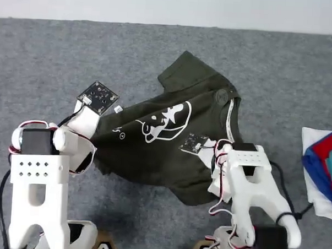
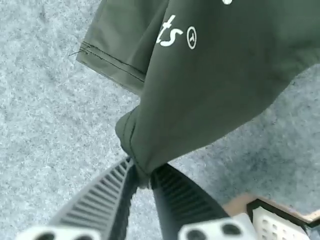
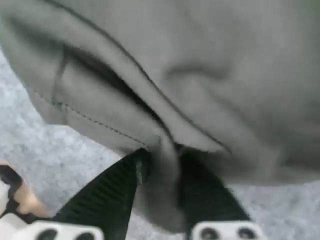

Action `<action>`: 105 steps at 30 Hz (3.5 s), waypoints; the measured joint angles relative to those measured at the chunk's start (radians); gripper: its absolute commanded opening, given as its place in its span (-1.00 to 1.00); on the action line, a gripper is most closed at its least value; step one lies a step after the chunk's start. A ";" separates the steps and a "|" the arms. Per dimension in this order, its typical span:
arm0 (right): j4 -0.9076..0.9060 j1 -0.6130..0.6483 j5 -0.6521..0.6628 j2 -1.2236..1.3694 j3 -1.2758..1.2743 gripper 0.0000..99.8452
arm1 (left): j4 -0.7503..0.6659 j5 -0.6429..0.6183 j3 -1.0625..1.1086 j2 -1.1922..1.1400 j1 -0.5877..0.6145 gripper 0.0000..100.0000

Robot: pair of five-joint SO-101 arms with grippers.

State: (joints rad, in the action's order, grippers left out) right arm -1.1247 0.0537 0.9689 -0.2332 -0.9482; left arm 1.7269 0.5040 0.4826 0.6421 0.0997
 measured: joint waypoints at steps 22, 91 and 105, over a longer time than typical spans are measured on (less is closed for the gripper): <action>-0.404 -0.193 0.183 -0.419 0.269 -0.98 | 0.000 0.000 0.000 0.002 0.000 -0.97; -0.632 -0.064 -0.183 1.011 1.740 -0.62 | -0.003 -0.338 -0.936 -1.195 0.086 -0.72; -0.420 -0.063 -0.157 0.970 1.478 -0.78 | -0.003 -0.560 -1.099 -1.185 0.276 -0.72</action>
State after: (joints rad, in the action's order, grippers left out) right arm -1.5451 -0.0092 0.8124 0.7365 0.5294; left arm 1.7238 -0.0560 -0.6160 -0.5424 0.3759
